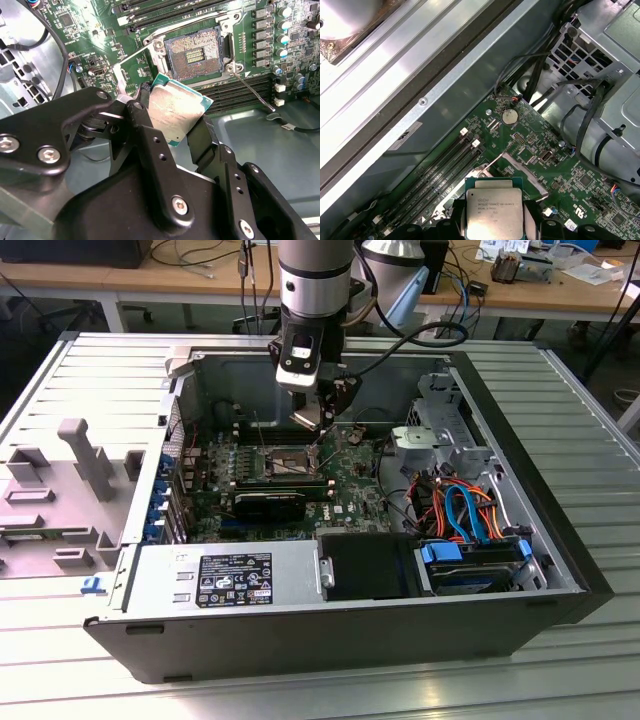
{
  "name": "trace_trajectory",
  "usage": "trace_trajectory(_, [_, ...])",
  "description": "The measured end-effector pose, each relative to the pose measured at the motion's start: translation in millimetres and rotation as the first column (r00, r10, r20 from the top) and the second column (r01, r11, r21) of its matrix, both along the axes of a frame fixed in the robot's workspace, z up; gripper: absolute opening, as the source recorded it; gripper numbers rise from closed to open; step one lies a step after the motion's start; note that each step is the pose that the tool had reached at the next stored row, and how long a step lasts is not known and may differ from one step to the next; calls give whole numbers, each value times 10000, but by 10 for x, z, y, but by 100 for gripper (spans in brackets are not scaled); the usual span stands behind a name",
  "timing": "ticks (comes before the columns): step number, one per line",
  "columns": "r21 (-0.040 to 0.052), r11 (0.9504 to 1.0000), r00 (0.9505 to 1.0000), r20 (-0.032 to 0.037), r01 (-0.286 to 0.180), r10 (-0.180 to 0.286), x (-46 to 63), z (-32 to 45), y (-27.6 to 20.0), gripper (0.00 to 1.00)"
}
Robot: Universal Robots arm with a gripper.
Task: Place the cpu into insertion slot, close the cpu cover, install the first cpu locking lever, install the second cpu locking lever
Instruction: 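Place the cpu into insertion slot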
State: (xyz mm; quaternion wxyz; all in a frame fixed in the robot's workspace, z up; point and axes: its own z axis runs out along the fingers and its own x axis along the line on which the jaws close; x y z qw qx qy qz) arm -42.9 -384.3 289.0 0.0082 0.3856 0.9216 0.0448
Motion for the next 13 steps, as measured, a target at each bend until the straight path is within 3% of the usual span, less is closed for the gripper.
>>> trace_trajectory(13, [0,10000,10000,0,61,-61,0,-2,0,55])
